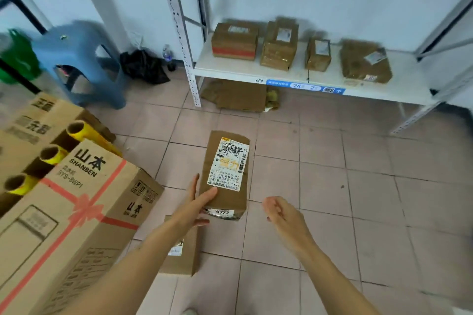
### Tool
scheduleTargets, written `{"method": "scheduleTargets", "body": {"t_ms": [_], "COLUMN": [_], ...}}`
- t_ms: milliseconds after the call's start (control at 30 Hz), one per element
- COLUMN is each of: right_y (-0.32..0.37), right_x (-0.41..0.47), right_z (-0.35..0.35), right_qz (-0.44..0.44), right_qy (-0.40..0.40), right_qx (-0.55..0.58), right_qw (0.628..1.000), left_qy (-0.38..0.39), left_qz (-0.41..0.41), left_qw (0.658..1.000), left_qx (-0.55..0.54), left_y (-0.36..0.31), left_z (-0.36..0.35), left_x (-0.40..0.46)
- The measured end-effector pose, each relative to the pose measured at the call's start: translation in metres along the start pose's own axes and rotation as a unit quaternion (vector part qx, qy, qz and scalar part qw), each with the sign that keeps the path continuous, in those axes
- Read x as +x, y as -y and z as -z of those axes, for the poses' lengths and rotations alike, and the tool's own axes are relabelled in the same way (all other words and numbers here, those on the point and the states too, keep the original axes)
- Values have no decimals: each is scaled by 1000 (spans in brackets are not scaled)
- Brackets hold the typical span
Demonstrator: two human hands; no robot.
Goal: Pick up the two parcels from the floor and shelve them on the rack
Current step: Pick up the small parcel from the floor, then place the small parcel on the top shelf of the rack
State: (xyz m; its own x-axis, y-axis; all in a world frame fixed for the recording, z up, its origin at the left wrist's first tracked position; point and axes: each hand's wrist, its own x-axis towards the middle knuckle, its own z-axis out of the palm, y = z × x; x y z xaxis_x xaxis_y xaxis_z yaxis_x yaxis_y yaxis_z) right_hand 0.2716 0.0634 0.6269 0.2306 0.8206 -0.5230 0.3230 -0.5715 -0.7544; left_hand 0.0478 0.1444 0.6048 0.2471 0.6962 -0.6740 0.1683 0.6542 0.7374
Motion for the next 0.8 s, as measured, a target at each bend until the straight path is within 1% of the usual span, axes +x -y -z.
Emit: {"method": "scheduleTargets", "body": {"t_ms": [100, 200, 367, 500, 600, 700, 800], "right_y": [32, 76, 167, 232, 254, 262, 272], "right_x": [-28, -33, 5, 43, 63, 82, 106], "right_z": [27, 53, 96, 123, 138, 151, 162], "right_qz": [24, 47, 123, 186, 186, 151, 138], "right_qy": [-12, -28, -67, -132, -152, -165, -166], "right_qx": [-24, -56, -91, -112, -119, -124, -125], "right_qw": [999, 997, 986, 967, 963, 967, 968], "left_qy": [-11, -32, -58, -48, -35, -14, 5], "left_qz": [-29, -49, -80, -125, -171, -213, -232], "left_qw": [1000, 998, 995, 990, 983, 975, 971], "left_qx": [3, -5, -29, -43, -52, -54, -63], "left_y": [-52, -104, -180, -264, -336, -404, -453], "left_z": [6, 11, 25, 28, 27, 26, 24], "left_x": [-30, -52, -48, -19, 4, 30, 54]}}
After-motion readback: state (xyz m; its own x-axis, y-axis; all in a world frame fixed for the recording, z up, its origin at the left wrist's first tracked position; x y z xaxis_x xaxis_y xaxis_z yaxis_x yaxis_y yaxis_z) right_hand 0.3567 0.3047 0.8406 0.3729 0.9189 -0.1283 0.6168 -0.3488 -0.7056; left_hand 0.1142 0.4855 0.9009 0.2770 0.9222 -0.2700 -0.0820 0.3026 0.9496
